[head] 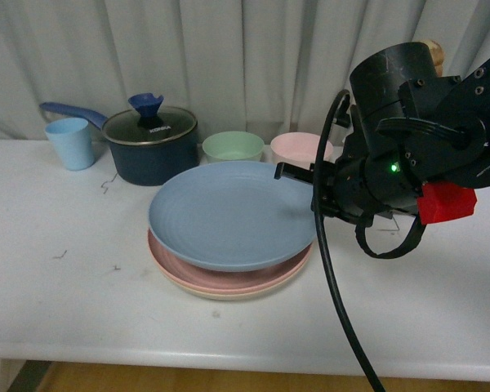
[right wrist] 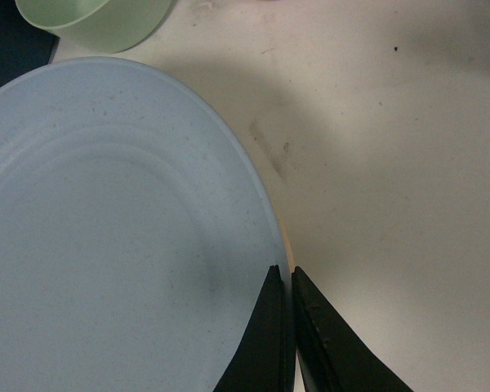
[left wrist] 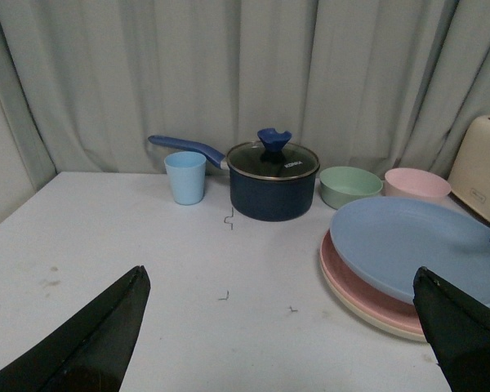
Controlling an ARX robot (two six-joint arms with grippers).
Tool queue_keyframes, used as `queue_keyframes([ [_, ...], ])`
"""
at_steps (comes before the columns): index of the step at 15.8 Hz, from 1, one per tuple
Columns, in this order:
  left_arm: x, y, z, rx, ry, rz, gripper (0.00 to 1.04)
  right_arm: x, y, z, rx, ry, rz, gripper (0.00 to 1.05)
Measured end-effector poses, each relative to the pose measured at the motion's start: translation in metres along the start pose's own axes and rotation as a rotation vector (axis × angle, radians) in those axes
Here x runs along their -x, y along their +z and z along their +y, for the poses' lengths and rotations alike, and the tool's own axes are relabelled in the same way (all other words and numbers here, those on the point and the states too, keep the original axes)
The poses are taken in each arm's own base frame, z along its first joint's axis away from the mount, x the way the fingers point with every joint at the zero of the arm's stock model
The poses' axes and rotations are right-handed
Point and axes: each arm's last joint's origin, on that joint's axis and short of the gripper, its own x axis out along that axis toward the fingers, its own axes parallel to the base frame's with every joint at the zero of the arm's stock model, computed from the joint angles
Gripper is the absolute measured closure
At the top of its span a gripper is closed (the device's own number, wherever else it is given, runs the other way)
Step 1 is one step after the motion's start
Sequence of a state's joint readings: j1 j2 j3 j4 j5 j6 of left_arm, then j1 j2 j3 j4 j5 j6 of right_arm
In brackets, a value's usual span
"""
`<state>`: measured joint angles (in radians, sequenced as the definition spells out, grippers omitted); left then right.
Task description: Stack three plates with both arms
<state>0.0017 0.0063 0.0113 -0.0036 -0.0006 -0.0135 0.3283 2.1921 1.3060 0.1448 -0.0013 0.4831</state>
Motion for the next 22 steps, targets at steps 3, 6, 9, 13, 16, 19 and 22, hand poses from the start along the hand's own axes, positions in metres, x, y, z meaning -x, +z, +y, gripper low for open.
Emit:
queue_keyframes([
  [3,0.0,0.0,0.0,0.0,0.0,0.0,0.07,-0.007,-0.006,0.0,0.0,-0.01,0.024,1.02],
  [6,0.0,0.0,0.0,0.0,0.0,0.0,0.07,-0.007,-0.007,0.002,-0.005,-0.005,0.039,0.9],
  [9,0.0,0.0,0.0,0.0,0.0,-0.001,0.07,-0.001,-0.002,0.002,-0.036,0.028,0.054,0.63],
  [13,0.0,0.0,0.0,0.0,0.0,0.0,0.07,0.047,0.029,0.001,-0.075,0.126,-0.08,0.25],
  [16,0.0,0.0,0.0,0.0,-0.001,0.0,0.07,0.116,0.052,-0.003,0.004,0.152,-0.494,0.14],
  [19,0.0,0.0,0.0,0.0,0.0,0.0,0.07,0.21,0.021,-0.06,0.248,-0.117,-0.757,0.51],
  [22,0.0,0.0,0.0,0.0,0.0,0.0,0.07,0.272,-0.049,-0.099,0.305,-0.146,-0.752,0.91],
])
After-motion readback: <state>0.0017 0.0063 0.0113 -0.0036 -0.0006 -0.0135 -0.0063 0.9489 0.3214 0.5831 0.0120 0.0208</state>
